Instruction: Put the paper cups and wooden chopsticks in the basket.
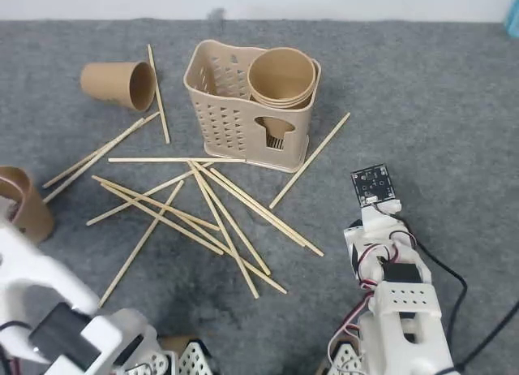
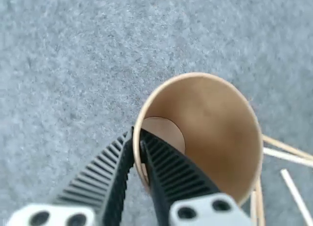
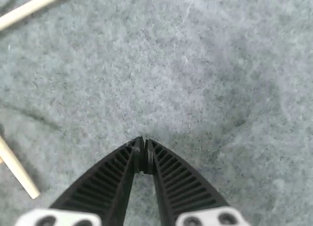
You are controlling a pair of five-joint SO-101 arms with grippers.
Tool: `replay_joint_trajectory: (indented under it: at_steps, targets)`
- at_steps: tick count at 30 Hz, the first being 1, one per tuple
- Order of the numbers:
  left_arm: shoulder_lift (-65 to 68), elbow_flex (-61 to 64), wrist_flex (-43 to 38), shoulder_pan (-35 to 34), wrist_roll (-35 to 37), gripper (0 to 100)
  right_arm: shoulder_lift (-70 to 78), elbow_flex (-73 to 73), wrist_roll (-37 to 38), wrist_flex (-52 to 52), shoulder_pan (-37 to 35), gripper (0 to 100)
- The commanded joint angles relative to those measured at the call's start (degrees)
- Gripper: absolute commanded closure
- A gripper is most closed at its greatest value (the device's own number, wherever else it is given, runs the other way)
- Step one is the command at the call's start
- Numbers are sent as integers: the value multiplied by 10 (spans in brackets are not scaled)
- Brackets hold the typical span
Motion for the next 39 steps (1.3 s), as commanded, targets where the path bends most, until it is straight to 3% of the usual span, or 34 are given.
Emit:
replay_joint_trajectory:
  at_steps: [1,9,14,16,20,27,39]
  targets:
    - [-40,-11,-23,3,44,989,-15,-5,8,-15,-2,989]
    - [-40,65,-147,-14,47,990,-15,-6,8,-15,-2,989]
    - [-40,80,-154,-17,-113,988,-15,-6,8,-15,-2,989]
    - [-40,77,-132,-20,-154,987,-15,-6,8,-15,-2,989]
    - [-55,53,-81,-33,-160,958,-15,-6,8,-15,-2,989]
    - [-153,15,31,-44,-161,750,-15,-6,9,-15,-12,989]
    - [-215,-3,84,-11,-163,769,-15,-5,9,-15,-12,989]
